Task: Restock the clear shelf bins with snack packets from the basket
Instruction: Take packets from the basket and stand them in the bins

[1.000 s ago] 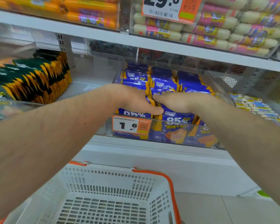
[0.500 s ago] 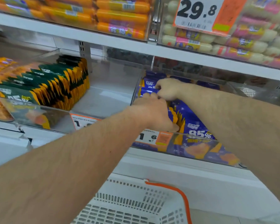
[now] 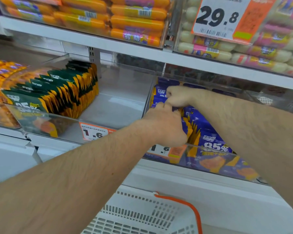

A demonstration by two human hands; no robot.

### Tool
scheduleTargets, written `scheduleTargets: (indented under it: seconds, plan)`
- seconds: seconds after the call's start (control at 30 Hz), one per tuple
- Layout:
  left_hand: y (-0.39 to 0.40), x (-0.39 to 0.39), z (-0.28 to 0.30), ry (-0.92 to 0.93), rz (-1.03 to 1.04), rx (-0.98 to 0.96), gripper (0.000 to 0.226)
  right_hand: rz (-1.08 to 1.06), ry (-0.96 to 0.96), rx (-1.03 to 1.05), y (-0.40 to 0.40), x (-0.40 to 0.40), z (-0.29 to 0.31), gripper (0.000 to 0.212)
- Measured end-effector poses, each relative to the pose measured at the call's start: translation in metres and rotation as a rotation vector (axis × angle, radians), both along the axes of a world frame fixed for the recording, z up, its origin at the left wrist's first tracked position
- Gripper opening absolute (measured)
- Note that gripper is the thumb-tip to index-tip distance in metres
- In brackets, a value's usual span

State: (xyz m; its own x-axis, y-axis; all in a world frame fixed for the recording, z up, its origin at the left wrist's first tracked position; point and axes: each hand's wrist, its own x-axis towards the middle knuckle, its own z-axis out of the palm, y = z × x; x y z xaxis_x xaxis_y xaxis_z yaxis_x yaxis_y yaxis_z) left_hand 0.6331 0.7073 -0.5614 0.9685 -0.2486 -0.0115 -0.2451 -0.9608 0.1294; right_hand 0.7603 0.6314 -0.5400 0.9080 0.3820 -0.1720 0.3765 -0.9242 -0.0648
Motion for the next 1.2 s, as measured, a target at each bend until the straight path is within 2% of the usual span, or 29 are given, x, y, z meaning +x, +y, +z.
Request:
scheduleTargets:
  seconds: [0.17, 0.27, 0.4, 0.5, 0.67, 0.73, 0.8, 0.87, 0.93, 1.03, 1.2]
  plan:
    - [0.001, 0.001, 0.002, 0.029, -0.003, 0.019, 0.057, -0.050, 0.117, 0.033, -0.002, 0.002, 0.001, 0.024]
    - [0.000, 0.002, 0.008, 0.083, 0.008, 0.026, 0.059, -0.008, 0.098, 0.053, -0.003, 0.000, 0.001, 0.026]
    - [-0.001, 0.000, 0.007, 0.105, -0.011, 0.055, 0.065, 0.071, -0.030, 0.004, -0.012, -0.005, -0.001, 0.036]
    - [-0.001, -0.003, -0.002, 0.007, -0.018, 0.096, 0.064, 0.155, -0.201, -0.098, -0.017, -0.008, -0.008, 0.044]
    - [-0.001, -0.005, -0.009, -0.055, 0.006, 0.061, 0.062, 0.117, -0.268, -0.095, -0.013, 0.004, -0.017, 0.057]
    - [-0.002, -0.006, -0.009, -0.058, 0.005, 0.061, 0.059, 0.110, -0.364, -0.093, -0.012, 0.006, -0.014, 0.065]
    - [-0.001, -0.006, -0.009, -0.049, 0.004, 0.058, 0.057, 0.138, -0.466, -0.021, -0.013, 0.004, -0.005, 0.053]
    - [0.000, -0.005, -0.008, -0.042, 0.004, 0.056, 0.056, 0.171, -0.354, 0.059, -0.013, -0.001, 0.004, 0.029]
    - [0.001, -0.005, -0.008, -0.032, 0.005, 0.048, 0.055, 0.199, -0.147, 0.000, -0.011, -0.006, 0.007, 0.021]
    - [0.000, -0.005, -0.008, -0.025, 0.008, 0.037, 0.053, 0.164, -0.019, -0.077, -0.007, -0.011, 0.009, 0.030]
    - [0.000, -0.006, -0.008, -0.028, 0.002, 0.033, 0.052, 0.114, 0.049, -0.101, 0.000, -0.015, 0.013, 0.044]
